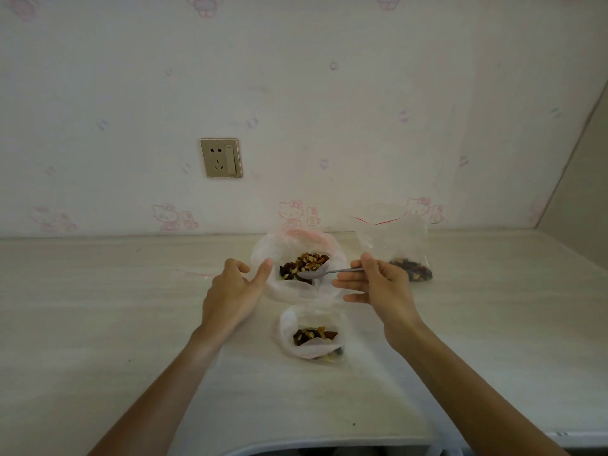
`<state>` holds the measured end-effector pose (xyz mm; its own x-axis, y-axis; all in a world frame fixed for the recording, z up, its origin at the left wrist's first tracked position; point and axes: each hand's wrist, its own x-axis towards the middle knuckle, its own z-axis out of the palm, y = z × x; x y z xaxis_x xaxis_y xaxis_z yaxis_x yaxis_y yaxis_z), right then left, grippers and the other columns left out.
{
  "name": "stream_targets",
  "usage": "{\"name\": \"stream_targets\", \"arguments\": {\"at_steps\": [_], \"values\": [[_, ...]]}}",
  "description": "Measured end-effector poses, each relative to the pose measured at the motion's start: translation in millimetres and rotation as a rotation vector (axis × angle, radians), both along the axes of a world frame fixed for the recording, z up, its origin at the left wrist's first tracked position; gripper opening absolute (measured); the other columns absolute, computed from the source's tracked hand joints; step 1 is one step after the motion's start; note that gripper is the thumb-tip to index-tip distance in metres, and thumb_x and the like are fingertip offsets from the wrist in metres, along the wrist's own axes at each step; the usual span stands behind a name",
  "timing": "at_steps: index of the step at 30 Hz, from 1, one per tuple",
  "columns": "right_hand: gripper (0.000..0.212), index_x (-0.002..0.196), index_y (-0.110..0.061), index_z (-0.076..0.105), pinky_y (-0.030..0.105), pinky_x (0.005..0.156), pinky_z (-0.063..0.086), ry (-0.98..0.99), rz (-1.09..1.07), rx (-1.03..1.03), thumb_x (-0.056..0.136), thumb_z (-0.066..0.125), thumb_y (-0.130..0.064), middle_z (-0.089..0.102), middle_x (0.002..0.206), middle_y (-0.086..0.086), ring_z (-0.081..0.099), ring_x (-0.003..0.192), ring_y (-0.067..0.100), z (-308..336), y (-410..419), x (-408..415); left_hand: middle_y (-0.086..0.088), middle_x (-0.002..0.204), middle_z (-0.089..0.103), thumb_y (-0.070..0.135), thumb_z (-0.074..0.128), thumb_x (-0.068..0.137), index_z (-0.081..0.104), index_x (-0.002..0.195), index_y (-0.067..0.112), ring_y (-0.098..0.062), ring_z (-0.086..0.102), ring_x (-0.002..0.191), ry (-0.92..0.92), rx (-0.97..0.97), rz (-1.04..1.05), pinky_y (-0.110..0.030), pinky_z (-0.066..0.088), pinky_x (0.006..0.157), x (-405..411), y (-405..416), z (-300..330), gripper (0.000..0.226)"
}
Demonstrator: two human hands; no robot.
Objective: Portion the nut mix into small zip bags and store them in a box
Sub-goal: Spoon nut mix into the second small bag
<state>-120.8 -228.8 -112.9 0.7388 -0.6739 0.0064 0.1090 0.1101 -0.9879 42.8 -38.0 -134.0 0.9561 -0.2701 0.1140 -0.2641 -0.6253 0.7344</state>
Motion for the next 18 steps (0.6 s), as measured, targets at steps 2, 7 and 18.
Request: {"name": "stream_targets", "arguments": {"at_steps": [2, 7, 18], "values": [[0.040, 0.101, -0.004, 0.069, 0.034, 0.066, 0.065, 0.035, 0.003, -0.040, 0.108, 0.046, -0.036, 0.080, 0.083, 0.008, 0.079, 0.081, 0.021, -2.3, 1.0, 13.9, 0.008, 0.096, 0.066, 0.080, 0.053, 0.087, 0.047, 0.113, 0.025, -0.018, 0.064, 0.093, 0.029, -0.033, -0.032, -0.038, 0.052, 0.081, 5.9, -8.7, 2.3, 0.062], [0.038, 0.089, -0.007, 0.073, 0.029, 0.059, 0.062, 0.068, 0.038, -0.099, 0.107, 0.051, -0.032, 0.079, 0.077, 0.009, 0.078, 0.075, 0.021, -7.9, 6.9, 37.7, 0.006, 0.089, 0.072, 0.048, 0.063, 0.097, 0.068, 0.098, 0.023, -0.014, 0.068, 0.083, -0.102, -0.167, -0.141, -0.038, 0.059, 0.076, 11.4, -24.6, -0.3, 0.026], [0.037, 0.084, -0.002, 0.072, 0.041, 0.067, 0.065, 0.083, -0.040, -0.057, 0.106, 0.056, -0.028, 0.077, 0.075, 0.017, 0.077, 0.073, 0.032, -14.6, 3.8, 50.3, 0.013, 0.060, 0.044, 0.035, 0.058, 0.104, 0.036, 0.069, 0.040, -0.010, 0.035, 0.051, -0.424, -0.256, -0.325, -0.023, 0.028, 0.047, 5.1, -28.5, -7.9, 0.042]]}}
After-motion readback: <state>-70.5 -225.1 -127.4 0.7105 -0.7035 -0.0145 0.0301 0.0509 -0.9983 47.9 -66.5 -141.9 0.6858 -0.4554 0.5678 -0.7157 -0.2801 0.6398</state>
